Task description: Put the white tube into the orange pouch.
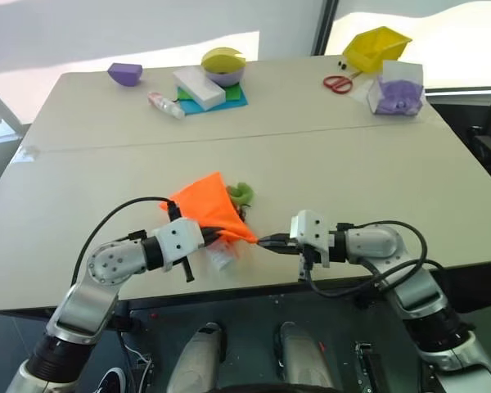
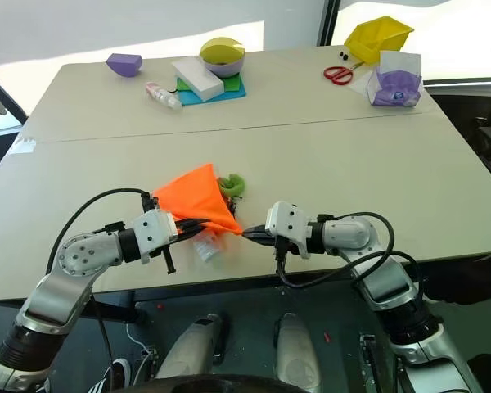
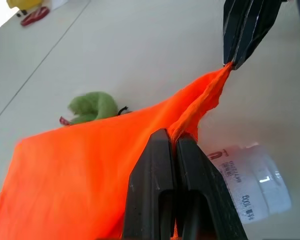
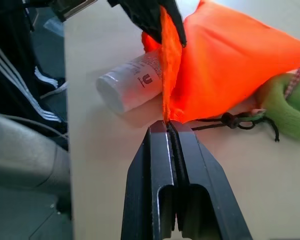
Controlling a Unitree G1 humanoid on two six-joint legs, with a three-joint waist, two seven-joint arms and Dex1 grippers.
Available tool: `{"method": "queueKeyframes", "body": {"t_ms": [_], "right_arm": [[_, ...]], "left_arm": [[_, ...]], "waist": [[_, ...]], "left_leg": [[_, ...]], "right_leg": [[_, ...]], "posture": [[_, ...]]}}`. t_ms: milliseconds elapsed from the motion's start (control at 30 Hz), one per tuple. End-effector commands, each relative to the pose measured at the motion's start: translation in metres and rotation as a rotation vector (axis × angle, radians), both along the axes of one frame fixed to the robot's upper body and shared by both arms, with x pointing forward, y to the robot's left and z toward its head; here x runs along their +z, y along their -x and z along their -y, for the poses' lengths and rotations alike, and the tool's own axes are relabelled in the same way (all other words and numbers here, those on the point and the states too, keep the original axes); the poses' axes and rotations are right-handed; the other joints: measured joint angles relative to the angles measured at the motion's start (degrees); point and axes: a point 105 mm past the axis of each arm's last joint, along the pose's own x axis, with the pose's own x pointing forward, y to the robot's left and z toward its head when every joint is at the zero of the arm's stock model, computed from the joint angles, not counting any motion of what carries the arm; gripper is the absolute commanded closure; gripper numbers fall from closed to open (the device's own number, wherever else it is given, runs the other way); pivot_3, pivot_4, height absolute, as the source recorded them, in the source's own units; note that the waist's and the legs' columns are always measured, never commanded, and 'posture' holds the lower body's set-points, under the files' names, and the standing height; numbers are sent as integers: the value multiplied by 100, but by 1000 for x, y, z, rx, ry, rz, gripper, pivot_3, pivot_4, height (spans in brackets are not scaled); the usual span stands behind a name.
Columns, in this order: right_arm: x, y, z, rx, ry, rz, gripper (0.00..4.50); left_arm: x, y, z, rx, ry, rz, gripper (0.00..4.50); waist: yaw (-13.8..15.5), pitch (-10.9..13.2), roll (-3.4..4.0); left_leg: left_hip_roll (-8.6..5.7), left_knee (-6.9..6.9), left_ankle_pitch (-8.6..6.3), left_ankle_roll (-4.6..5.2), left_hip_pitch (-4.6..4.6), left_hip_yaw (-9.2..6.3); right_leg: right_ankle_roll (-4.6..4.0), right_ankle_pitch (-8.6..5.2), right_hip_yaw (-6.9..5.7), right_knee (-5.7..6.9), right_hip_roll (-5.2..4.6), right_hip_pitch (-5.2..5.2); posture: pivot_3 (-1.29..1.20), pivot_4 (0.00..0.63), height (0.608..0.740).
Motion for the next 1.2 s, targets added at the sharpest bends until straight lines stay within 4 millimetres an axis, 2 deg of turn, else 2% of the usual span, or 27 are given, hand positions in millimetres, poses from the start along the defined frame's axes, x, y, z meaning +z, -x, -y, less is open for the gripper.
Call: {"method": "queueKeyframes", "body": {"t_ms": [33, 200, 333, 467, 533, 633, 733, 800, 900, 1000, 1033, 1100, 1200], "right_arm": [[-3, -6, -15, 0, -7, 47, 4473], [-3, -15, -34, 11, -69, 37, 4473], [-9, -21, -32, 46, -3, 81, 4473], [-9, -20, -25, 80, 24, 82, 4473], [-4, -25, -23, 67, 36, 134, 4473], [3, -30, -20, 44, 12, 111, 4473], [9, -30, -12, 43, -5, 81, 3570], [12, -28, -10, 45, -8, 78, 2563], [28, -31, 0, 19, -48, 74, 1053], [48, -64, 9, -131, -119, 139, 1053], [50, -81, 10, -212, -128, 193, 1053], [47, -105, 8, -319, -128, 248, 1053], [35, -122, 0, -379, -142, 235, 1053]], "left_arm": [[9, 0, -21, 38, -22, 45, 4500], [7, -1, -42, 105, -55, 55, 4500], [6, 5, -54, 136, -50, 38, 4500], [6, 5, -52, 145, -32, 37, 4500], [4, 5, -44, 128, -23, 39, 4500], [6, 4, -36, 124, 14, 37, 4500], [1, 4, -33, 121, 12, 32, 4500], [0, 5, -31, 116, 13, 26, 4500], [-1, 5, -30, 112, 21, 19, 4500], [-1, 3, -30, 112, 30, 19, 4500], [-1, 2, -29, 108, 30, 21, 4500], [-1, 0, -27, 104, 31, 25, 4500], [-4, -3, -26, 101, 8, 32, 4500]], "waist": [[-16, 0, 0], [31, 0, 1], [30, 0, 1], [38, 0, 1], [31, 0, 1], [15, 0, 1], [27, 0, 1], [32, 0, 1], [35, 0, 1], [1, 1, 1], [-9, 1, 1], [-12, -1, -2], [20, -1, 0]], "left_leg": [[3, 0, 0, 0, 1, 2], [15, 0, 0, 0, 0, 1], [11, 0, 0, 1, -5, 1], [11, -1, -2, 4, -8, 0], [12, -1, -2, 3, -6, 1], [13, -1, -2, 3, -3, 3], [14, 0, -1, 3, -3, 2], [13, 0, -1, 3, -4, 3], [13, -1, -1, 4, -6, 3], [13, 1, -1, 3, -4, 5], [13, 1, -1, 3, -1, 11], [12, 3, 0, 3, 6, 13], [21, 2, 2, 2, 9, 9]], "right_leg": [[-6, 3, 0, -2, 3, 0], [-21, 11, -1, -10, 18, 1], [-20, 13, 0, -32, 18, 6], [-19, 13, -1, -35, 17, 6], [-19, 14, -2, -33, 18, 7], [-22, 16, -1, -31, 20, 7], [-21, 18, -1, -30, 21, 7], [-20, 18, -1, -31, 21, 7], [-19, 18, -1, -33, 21, 7], [-21, 19, 0, -33, 20, 8], [-28, 23, 3, -32, 21, 8], [-37, 32, 3, -32, 29, 11], [-42, 35, -2, -27, 44, 11]], "posture": [[0, 150, 740], [0, 150, 740], [0, 150, 740], [0, 150, 740], [0, 150, 740], [0, 150, 740], [0, 150, 740], [0, 150, 740], [0, 150, 740], [0, 150, 740], [0, 150, 740], [0, 150, 740], [0, 150, 740]]}}
